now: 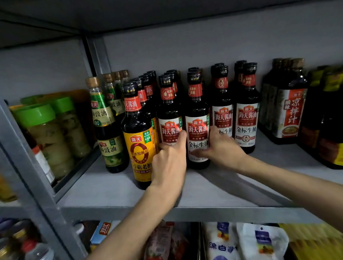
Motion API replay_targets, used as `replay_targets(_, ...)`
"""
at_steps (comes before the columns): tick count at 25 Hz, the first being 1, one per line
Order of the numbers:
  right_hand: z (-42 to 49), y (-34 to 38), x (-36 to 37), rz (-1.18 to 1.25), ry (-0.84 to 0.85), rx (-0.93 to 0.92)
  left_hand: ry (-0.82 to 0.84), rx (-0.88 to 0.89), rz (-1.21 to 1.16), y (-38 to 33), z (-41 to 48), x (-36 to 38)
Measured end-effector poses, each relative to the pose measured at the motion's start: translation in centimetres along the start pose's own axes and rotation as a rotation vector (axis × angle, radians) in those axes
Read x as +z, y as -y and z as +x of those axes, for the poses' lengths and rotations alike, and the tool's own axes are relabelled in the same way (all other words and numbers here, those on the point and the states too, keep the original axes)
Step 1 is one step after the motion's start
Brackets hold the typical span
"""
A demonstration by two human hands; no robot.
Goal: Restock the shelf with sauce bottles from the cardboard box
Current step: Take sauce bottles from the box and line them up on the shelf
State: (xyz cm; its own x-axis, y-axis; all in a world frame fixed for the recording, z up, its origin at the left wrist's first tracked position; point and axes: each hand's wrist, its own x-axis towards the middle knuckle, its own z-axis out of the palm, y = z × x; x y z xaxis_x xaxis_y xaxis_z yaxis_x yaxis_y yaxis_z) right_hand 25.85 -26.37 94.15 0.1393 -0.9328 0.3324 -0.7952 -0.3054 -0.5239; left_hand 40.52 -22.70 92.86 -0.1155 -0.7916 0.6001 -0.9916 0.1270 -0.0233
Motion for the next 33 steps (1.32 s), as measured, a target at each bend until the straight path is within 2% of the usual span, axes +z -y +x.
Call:
replay_targets(19, 0.0, -0.5, 0.3, -0.119, -0.041, -0.025, 0.075, 0.032, -0.079, 0.3, -0.3, -0.3)
replay_targets(23, 0.0, -0.8, 0.0, -0.137, 0.011, -0.034, 0.075, 0.062, -0.024, 0.0, -0.6, -1.5)
replay_targets(25, -0.4, -1.6, -1.2, -0.158, 0.05, -0.035, 0.03, 0.119, 0.005, -0.8, -0.4, -2.7)
replay_targets(28, -1.0, -4.4, -4.2, -0.216, 0.078, 0.047, -0.041, 0.297, -0.082, -3.5, 0.7, -3.4)
replay_targets(31, -1.0, -7.9, -7.0, -0.137, -0.068, 0.176, 0.024, 0.389, -0.115, -6.9, 2.4, -2.0)
replay_targets(33, -0.7, -9.6, -7.8, -0.059, -0.103, 0.249, 0.096, 0.404, -0.085, -8.9, 3.4, -0.4)
